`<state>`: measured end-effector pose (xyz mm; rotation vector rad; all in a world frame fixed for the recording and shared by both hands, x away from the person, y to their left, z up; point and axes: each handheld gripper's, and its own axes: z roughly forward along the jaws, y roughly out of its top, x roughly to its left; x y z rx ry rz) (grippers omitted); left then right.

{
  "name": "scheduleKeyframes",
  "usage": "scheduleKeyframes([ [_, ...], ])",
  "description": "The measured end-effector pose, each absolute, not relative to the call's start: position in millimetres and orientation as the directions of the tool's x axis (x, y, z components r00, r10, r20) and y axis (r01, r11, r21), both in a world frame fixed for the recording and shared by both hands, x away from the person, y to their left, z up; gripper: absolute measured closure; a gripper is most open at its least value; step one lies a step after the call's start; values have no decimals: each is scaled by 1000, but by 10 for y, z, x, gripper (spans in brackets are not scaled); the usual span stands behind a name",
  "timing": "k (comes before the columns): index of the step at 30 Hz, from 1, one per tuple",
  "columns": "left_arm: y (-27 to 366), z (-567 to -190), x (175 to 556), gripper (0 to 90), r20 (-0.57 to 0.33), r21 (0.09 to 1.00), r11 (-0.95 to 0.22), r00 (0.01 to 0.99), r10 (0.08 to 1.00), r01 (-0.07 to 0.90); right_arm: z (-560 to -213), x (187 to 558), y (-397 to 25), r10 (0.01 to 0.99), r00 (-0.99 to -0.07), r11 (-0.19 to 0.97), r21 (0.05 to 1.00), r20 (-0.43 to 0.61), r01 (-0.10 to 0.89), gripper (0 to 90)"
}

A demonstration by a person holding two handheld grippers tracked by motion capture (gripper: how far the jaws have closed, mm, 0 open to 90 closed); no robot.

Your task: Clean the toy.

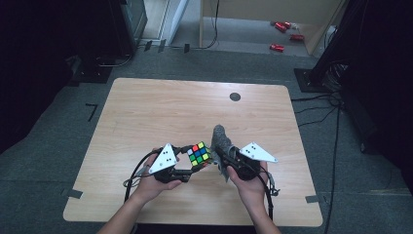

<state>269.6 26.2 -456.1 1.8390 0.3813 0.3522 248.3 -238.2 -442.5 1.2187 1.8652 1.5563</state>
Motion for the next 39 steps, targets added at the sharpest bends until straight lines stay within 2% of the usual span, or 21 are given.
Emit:
scheduleKeyframes([
  [6, 196, -4613, 2668, 351, 73, 946, -315, 904, 422, 71, -4250, 2364, -2294, 801, -574, -15, 963, 172, 268, 640],
  [9, 195, -4594, 2657, 351, 76, 946, -318, 903, 423, 69, -4270, 2368, -2249, 797, -581, -6, 964, 166, 267, 640],
  [15, 236, -4566, 2678, 351, 50, 952, -293, 901, 431, 87, -4405, 2440, -2309, 793, -567, -38, 948, 222, 317, 641],
  [19, 303, -4519, 2717, 351, 18, 964, -245, 889, 458, 106, -4479, 2489, -2351, 819, -537, -4, 938, 201, 345, 641],
  [24, 437, -4462, 2786, 351, -83, 978, -126, 863, 498, 167, -4639, 2543, -2367, 834, -515, 23, 918, 200, 395, 640],
  [27, 442, -4464, 2797, 351, -108, 977, -106, 857, 504, 186, -4693, 2517, -2216, 811, -567, 98, 922, 143, 374, 640],
  [33, 482, -4472, 2826, 351, -154, 972, -78, 847, 508, 223, -4723, 2439, -1985, 780, -626, 226, 940, -18, 255, 651],
  [39, 457, -4470, 2819, 351, -166, 971, -67, 848, 503, 230, -4777, 2394, -1890, 738, -670, 290, 933, -77, 213, 656],
])
